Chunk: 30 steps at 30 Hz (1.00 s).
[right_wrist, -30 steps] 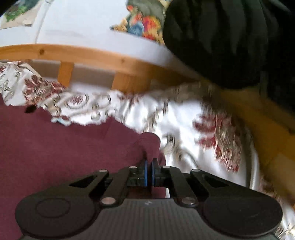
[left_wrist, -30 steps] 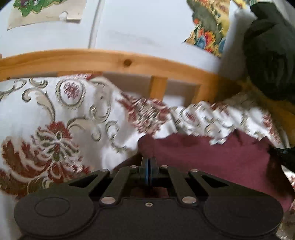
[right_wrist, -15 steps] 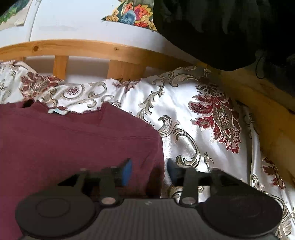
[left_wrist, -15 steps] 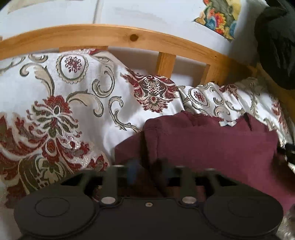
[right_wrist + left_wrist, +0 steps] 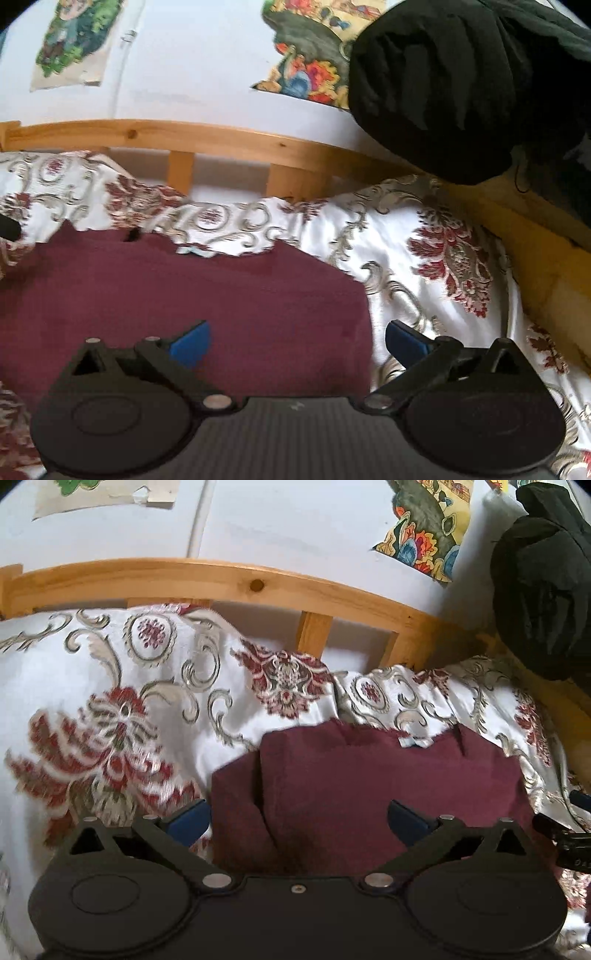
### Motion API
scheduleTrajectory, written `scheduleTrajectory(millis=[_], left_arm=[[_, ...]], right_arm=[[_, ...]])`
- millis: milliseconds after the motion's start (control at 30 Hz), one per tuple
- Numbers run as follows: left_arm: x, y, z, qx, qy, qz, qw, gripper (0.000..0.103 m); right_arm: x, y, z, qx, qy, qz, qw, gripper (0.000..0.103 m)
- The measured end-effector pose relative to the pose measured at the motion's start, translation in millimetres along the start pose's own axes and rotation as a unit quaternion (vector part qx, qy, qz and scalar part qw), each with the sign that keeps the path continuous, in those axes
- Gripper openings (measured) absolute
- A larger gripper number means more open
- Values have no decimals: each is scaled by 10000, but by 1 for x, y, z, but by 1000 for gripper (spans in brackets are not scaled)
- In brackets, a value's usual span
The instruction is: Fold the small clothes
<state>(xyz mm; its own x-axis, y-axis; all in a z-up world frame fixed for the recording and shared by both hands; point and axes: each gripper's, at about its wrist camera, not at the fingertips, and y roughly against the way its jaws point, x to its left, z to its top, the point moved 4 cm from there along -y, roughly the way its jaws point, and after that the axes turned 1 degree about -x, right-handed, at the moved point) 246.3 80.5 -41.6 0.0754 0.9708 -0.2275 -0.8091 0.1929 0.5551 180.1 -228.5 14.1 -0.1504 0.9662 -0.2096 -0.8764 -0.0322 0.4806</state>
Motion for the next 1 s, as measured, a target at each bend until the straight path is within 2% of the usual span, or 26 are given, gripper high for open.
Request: scheduleTrajectory(millis=[167,267,367,467,833,1000], left_arm=[[-1,23,-28,449,218,195,9986,102],[6,33,-48,675,802,537,9930,102],[13,32,-61,940,1307,321,9864,102],[17,23,-65,1069,1522,150,9824,102],[5,-15,-74,1399,1108,-286,9835,102],[4,-20,-77,1435,935,-302,9848,102]], right_arm=[[17,10,-6,89,-321,260,9991,103],[28,10,-7,221,-429,446,9978,103],[42,7,-6,297,-363,547,9974,103],[56,2,-8,442,-272,611,9968,103],[94,-12,-43,936,-189,658,9933,103],[110,-9,-59,596,138,386,9974,102]])
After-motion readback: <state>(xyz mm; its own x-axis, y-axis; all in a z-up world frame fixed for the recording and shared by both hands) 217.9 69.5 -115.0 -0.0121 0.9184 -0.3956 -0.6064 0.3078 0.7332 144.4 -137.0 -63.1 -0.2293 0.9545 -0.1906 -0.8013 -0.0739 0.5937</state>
